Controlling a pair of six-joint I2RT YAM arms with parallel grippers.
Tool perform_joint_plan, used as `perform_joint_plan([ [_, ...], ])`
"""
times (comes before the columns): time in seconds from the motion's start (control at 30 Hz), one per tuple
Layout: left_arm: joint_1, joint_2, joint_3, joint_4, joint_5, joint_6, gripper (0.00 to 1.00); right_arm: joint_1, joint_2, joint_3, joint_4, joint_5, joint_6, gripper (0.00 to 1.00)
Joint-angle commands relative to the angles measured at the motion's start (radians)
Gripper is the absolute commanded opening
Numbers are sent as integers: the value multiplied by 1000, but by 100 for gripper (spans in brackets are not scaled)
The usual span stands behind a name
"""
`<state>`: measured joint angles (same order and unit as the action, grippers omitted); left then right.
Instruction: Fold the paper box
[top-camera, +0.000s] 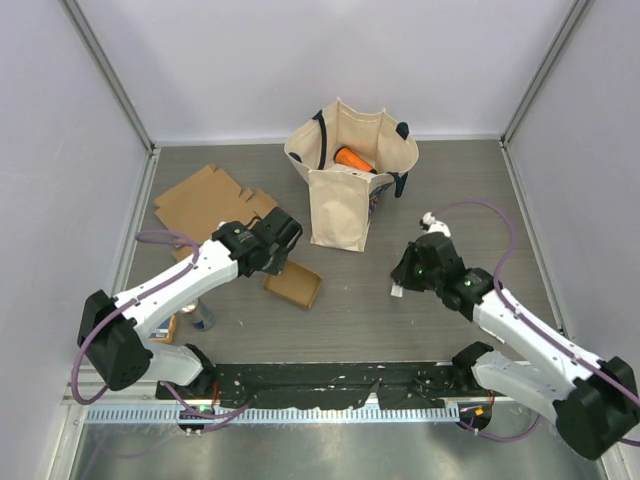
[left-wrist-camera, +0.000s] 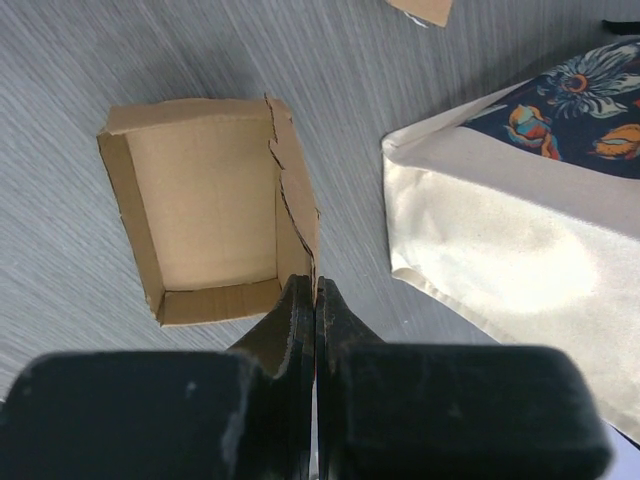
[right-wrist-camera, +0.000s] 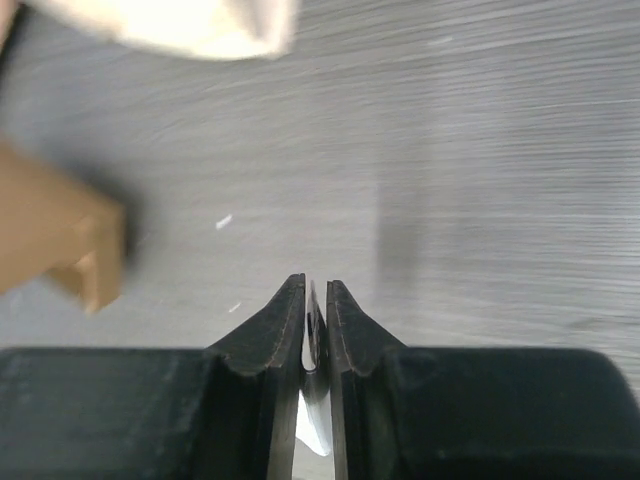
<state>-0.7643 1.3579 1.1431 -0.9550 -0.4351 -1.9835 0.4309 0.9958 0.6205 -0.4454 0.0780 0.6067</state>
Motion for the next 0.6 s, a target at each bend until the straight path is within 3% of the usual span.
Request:
perform_joint_plan([
  [0.0, 3, 7, 40, -76, -13, -325, 0, 279, -123, -21, 75, -11, 142, 19],
  [0.07, 5, 10, 40, -105, -8, -354, 0, 487, -157, -19, 166, 90, 153, 17],
  [0.2, 3, 35, 64, -177, 27, -391, 0, 691, -47, 42, 312, 163, 30, 17],
  [0.3, 3, 58, 89, -223, 50, -405, 0, 770, 52, 53, 486, 198, -115, 17],
  [0.57, 20, 18, 38, -188, 239, -426, 0, 783, 214, 16, 839, 135, -467, 17],
])
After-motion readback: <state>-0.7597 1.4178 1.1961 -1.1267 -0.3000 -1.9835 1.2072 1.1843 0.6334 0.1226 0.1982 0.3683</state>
